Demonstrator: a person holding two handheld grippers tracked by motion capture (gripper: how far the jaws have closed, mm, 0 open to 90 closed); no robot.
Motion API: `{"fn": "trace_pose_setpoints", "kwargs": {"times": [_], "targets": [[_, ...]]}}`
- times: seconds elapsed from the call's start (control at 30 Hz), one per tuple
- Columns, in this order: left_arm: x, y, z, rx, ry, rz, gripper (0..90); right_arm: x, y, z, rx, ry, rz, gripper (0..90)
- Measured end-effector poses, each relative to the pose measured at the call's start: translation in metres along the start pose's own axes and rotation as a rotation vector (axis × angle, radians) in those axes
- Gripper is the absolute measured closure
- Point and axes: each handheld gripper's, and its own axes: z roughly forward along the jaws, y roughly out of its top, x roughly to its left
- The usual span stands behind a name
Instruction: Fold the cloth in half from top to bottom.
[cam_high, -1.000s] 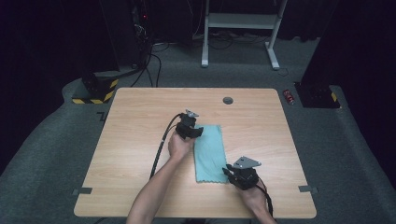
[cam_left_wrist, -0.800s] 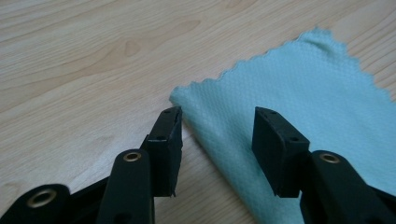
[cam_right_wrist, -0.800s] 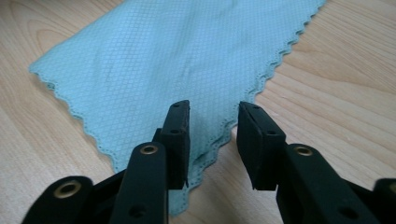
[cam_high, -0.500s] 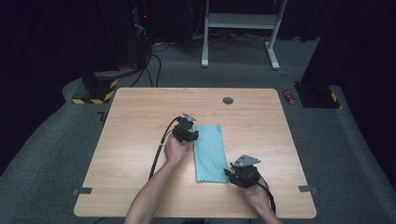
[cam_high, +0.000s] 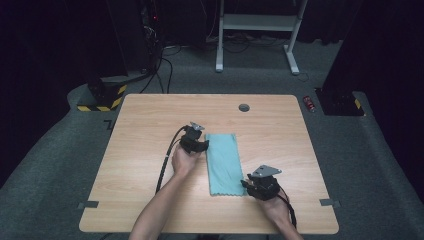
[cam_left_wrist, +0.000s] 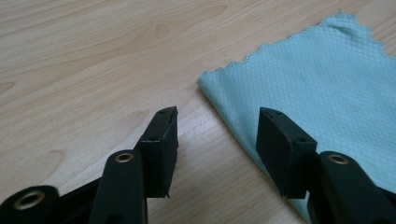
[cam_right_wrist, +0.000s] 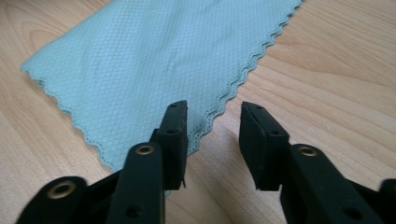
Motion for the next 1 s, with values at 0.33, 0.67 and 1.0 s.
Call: {"fn": "trace_pose_setpoints", "kwargs": {"times": [0.33, 0.67, 1.0], "targets": [[-0.013, -0.022, -0.040, -0.045, -0.090, 0.033, 44.8, -0.003, 0.000, 0.001, -0.034, 0.039, 0.023, 72.7], [-0.044, -0.057, -0.060, -0.019, -0.163, 0.064, 42.3, -0.001, 0.000, 0.003, -0.028, 0.052, 0.029, 72.0], [-0.068, -0.079, -0.073, -0.017, -0.163, 0.097, 40.0, 0.001, 0.000, 0.005, -0.011, 0.054, 0.020, 71.4]]}}
